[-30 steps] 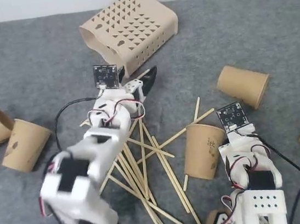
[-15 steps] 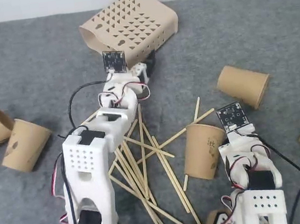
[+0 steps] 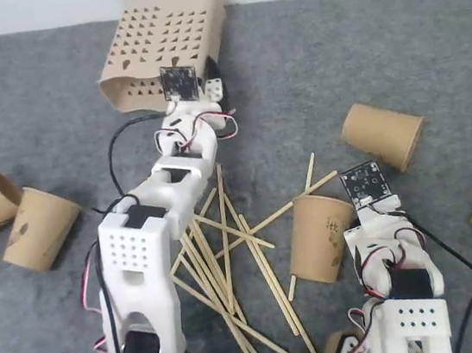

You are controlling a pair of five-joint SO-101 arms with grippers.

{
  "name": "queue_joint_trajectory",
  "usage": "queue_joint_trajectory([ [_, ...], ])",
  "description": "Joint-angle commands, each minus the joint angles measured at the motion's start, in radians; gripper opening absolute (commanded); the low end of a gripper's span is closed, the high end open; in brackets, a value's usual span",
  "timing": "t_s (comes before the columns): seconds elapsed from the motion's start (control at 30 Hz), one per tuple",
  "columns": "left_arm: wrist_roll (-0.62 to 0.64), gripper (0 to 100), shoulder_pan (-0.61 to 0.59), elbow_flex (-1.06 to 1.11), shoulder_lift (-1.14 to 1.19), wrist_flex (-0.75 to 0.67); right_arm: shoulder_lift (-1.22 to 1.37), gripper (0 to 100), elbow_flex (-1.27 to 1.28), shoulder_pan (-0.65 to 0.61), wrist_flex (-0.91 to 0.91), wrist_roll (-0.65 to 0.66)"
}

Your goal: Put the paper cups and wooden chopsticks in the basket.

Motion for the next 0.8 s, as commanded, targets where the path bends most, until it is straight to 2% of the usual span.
queue_joint_trajectory([
  [0.0,-0.002,1,-0.049,-0.045,-0.199,0.218,-0.013,0.8,-0.008,0.012,0.007,0.012],
  [0.17,-0.002,1,-0.051,-0.061,-0.439,0.689,-0.013,0.8,-0.008,0.012,0.007,0.012],
  [0.23,-0.011,1,-0.049,-0.107,-0.535,0.924,-0.013,0.8,-0.008,0.012,0.007,0.012],
  [0.3,-0.028,1,-0.048,-0.176,-0.594,1.102,-0.013,0.8,-0.008,0.012,0.007,0.012],
  [0.53,-0.135,1,-0.057,-0.418,-0.618,1.450,-0.013,0.8,-0.008,0.013,0.007,0.012],
  [0.63,-0.218,1,-0.052,-0.512,-0.618,1.605,-0.013,0.8,-0.008,0.013,0.007,0.012],
  [0.77,-0.281,1,-0.037,-0.619,-0.618,1.735,-0.013,0.8,-0.008,0.013,0.007,0.012],
])
